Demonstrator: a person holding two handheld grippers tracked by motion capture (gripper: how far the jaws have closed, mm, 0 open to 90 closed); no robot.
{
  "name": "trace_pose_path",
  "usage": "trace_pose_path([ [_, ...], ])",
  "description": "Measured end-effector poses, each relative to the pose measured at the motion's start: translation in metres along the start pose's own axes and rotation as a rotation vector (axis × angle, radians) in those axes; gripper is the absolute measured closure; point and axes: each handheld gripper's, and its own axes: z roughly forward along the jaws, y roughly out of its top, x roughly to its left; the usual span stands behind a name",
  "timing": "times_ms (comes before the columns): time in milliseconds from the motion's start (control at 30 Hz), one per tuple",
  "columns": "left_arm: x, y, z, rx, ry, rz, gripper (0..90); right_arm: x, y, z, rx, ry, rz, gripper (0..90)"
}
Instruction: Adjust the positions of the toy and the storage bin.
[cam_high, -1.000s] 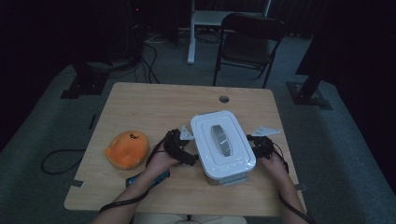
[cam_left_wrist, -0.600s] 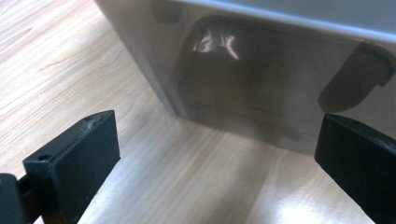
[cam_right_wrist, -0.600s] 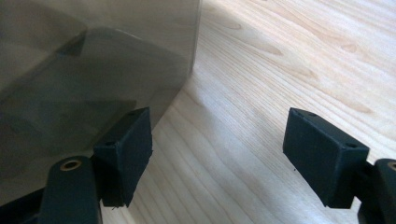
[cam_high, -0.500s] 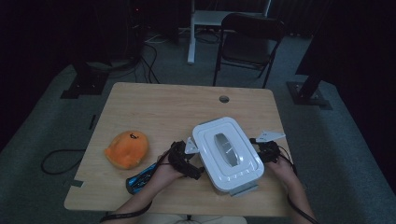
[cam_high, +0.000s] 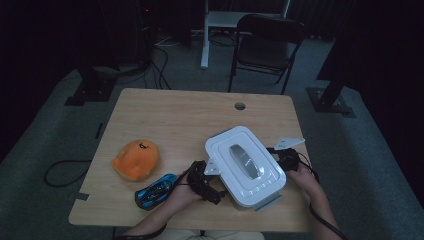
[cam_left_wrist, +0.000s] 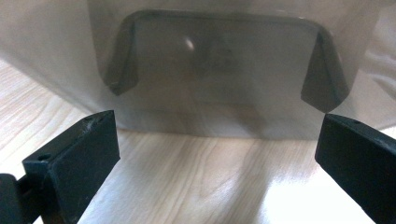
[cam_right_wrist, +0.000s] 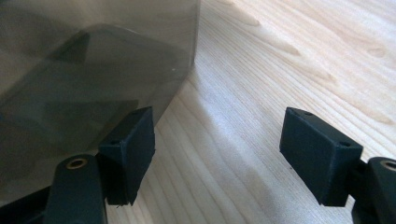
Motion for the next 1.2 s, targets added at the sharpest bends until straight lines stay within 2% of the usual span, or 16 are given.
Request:
trace_pose_path([
  [67,-0.002,-0.002,0.002,-0.016,-0.003,-0.013,0.4,-0.002,0.000,0.000,0.003,0.007,0.004,24.9],
  [133,-0.003,-0.004,0.002,-0.022,-0.018,-0.019,0.5,-0.007,-0.001,0.000,0.003,0.025,0.069,23.5],
  [233,-0.005,-0.007,0.001,-0.023,-0.023,-0.010,0.5,-0.011,-0.006,-0.004,0.000,-0.044,0.118,21.5],
  [400,-0.006,-0.015,-0.003,-0.040,-0.008,-0.040,0.5,-0.017,-0.013,-0.021,-0.029,-0.117,0.214,17.7],
  [467,-0.008,-0.019,-0.002,-0.031,-0.013,-0.036,0.6,-0.016,-0.014,-0.030,-0.048,-0.130,0.238,13.3],
  [567,-0.009,-0.025,0.001,-0.010,-0.018,-0.030,0.6,-0.015,-0.013,-0.044,-0.065,-0.187,0.272,13.7],
  [633,-0.009,-0.027,0.003,0.003,-0.008,-0.020,0.5,-0.015,-0.012,-0.055,-0.080,-0.208,0.311,13.7],
  [733,-0.008,-0.030,0.004,0.002,-0.002,-0.023,0.6,-0.013,-0.007,-0.073,-0.132,-0.214,0.356,13.3],
  [833,-0.009,-0.031,0.007,0.008,0.014,-0.012,0.5,-0.005,0.001,-0.089,-0.172,-0.231,0.349,11.8],
  [933,-0.008,-0.033,0.011,0.020,0.018,-0.011,0.5,0.005,0.012,-0.101,-0.192,-0.212,0.331,11.7],
  [1033,-0.006,-0.036,0.014,0.022,0.025,-0.016,0.5,0.015,0.023,-0.108,-0.205,-0.206,0.317,11.8],
  [1200,-0.005,-0.037,0.015,0.018,0.034,0.008,0.5,0.032,0.038,-0.117,-0.227,-0.221,0.283,11.8],
])
